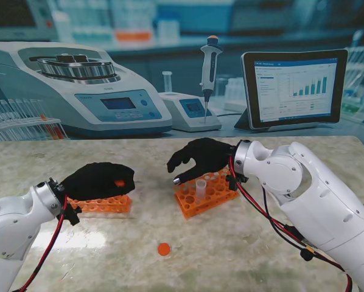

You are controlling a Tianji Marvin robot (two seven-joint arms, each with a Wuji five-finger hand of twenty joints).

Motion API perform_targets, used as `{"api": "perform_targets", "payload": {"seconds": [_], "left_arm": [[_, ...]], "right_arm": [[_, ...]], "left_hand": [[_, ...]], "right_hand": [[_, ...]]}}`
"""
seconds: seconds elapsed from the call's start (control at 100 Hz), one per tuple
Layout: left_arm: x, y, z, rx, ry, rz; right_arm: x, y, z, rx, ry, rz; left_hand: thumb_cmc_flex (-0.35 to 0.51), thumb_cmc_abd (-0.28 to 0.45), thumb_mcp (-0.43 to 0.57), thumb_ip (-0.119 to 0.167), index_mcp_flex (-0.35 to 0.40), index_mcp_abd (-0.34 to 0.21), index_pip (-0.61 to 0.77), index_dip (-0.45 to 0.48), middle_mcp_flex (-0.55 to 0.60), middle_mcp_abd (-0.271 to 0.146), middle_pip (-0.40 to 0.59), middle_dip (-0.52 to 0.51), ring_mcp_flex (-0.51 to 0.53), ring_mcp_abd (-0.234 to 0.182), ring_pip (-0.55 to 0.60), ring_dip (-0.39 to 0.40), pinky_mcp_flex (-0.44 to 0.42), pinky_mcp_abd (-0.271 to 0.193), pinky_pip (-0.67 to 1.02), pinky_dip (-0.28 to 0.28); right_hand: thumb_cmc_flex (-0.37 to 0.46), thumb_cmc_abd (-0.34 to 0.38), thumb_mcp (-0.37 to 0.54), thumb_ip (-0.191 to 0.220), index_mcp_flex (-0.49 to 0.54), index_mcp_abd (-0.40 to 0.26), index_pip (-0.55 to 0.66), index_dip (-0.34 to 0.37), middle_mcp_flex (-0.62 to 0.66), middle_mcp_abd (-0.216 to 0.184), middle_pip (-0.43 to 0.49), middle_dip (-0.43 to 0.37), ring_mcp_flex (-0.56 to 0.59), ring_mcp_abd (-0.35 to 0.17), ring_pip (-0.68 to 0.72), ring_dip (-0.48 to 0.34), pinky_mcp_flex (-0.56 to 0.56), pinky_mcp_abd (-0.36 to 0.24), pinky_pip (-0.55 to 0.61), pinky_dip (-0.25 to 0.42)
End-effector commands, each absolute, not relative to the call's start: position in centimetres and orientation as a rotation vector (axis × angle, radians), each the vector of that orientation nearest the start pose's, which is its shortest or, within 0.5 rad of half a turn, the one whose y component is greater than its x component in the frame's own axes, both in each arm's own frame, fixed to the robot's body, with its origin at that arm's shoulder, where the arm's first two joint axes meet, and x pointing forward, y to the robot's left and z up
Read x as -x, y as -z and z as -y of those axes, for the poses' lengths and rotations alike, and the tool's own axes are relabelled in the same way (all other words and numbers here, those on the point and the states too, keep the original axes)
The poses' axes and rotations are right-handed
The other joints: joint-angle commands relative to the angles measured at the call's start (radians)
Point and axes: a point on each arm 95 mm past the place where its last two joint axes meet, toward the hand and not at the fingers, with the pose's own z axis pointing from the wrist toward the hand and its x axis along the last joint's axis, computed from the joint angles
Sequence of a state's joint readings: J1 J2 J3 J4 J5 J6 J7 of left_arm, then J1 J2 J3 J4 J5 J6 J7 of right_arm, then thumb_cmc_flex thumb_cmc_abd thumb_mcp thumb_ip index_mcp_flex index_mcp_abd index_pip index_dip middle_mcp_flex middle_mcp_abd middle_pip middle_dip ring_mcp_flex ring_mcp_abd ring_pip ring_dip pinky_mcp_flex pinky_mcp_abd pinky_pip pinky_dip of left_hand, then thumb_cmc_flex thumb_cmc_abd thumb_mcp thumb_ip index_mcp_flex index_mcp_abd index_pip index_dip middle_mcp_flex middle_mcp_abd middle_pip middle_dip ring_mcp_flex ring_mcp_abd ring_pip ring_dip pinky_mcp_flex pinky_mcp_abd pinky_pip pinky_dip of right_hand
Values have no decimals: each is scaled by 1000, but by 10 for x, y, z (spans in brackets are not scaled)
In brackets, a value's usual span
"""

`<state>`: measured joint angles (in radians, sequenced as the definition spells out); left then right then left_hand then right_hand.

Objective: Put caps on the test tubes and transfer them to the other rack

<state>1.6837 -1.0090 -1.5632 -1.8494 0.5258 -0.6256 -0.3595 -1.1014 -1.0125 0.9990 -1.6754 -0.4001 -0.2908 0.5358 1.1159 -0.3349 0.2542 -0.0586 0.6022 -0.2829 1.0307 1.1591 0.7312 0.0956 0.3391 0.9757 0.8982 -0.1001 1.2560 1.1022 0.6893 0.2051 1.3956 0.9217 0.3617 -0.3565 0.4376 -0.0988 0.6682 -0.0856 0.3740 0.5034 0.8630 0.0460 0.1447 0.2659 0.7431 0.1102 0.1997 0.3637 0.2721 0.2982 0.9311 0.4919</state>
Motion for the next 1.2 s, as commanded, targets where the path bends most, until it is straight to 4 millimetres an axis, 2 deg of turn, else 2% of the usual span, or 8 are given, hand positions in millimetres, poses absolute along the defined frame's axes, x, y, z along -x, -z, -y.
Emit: {"api": "perform_targets", "payload": {"seconds": [0.0, 1.19], "left_arm": [[-364, 222, -47, 998, 2017, -1744], [-389, 252, -111, 1170, 1801, -1576]], "right_arm": [[-444, 184, -89, -1041, -1944, -2081], [-439, 200, -63, -1081, -1941, -2011]], "left_hand": [[175, 236, 276, 36, 80, 67, 173, 57, 151, -111, 421, 66, -36, -21, -15, 20, -6, 25, -7, 48], [175, 236, 279, 34, 80, 73, 175, 57, 147, -105, 420, 67, -44, -7, -16, 27, -23, 33, -2, 55]], "right_hand": [[-24, 35, 1, 3, 19, -19, 9, 10, 7, -30, -1, 7, 4, -21, -17, -4, -19, 20, -13, -15], [-27, 40, 13, 1, 22, -22, 13, 14, 10, -28, 2, 12, -3, -18, -18, -2, -28, 21, -15, -14]]}}
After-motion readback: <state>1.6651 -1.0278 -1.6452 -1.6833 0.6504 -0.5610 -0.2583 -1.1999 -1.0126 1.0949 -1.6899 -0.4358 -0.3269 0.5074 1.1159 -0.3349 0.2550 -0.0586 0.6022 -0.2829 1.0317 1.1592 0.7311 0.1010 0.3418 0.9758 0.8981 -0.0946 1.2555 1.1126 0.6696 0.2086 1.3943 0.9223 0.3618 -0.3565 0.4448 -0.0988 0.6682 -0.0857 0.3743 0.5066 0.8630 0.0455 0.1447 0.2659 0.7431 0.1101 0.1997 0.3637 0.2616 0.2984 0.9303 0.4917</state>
